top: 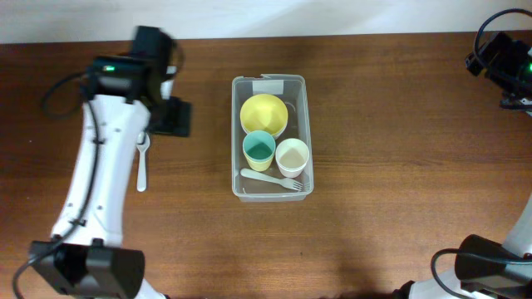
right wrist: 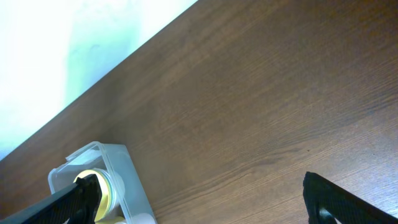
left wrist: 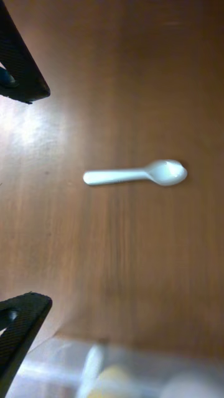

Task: Pack container
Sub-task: 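Grasp the white spoon with the left gripper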

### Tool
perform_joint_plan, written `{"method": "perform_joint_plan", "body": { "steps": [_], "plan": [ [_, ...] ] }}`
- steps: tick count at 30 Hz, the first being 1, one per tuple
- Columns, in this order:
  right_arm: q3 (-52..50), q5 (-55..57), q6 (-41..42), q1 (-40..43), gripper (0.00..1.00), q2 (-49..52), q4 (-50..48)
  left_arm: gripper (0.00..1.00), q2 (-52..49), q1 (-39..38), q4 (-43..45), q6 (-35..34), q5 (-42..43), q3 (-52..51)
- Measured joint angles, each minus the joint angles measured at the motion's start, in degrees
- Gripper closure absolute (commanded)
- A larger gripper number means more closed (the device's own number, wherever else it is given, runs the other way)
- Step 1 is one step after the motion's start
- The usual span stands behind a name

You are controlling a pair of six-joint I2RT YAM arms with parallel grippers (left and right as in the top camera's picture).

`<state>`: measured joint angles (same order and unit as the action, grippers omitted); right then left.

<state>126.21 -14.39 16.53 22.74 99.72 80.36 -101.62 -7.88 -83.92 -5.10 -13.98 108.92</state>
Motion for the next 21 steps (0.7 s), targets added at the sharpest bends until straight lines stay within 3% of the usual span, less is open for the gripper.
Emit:
{"method": "perform_joint_plan", "body": {
  "steps": [5, 11, 21],
  "plan": [
    [0.00, 0.02, 0.00, 0.00, 0.01, 0.00, 0.00, 0.00, 0.17, 10.84, 10.43, -3.06, 4.79, -11.17],
    [0.00, 0.02, 0.00, 0.00, 0.01, 0.00, -0.02, 0.05, -1.29, 13.07, 22.82, -2.29, 8.72, -25.24],
    [0.00, 0.00, 0.02, 0.00, 0.01, 0.00, 0.00, 0.06, -11.47, 18.45, 32.83, 1.86, 12.39, -26.67]
  ]
}}
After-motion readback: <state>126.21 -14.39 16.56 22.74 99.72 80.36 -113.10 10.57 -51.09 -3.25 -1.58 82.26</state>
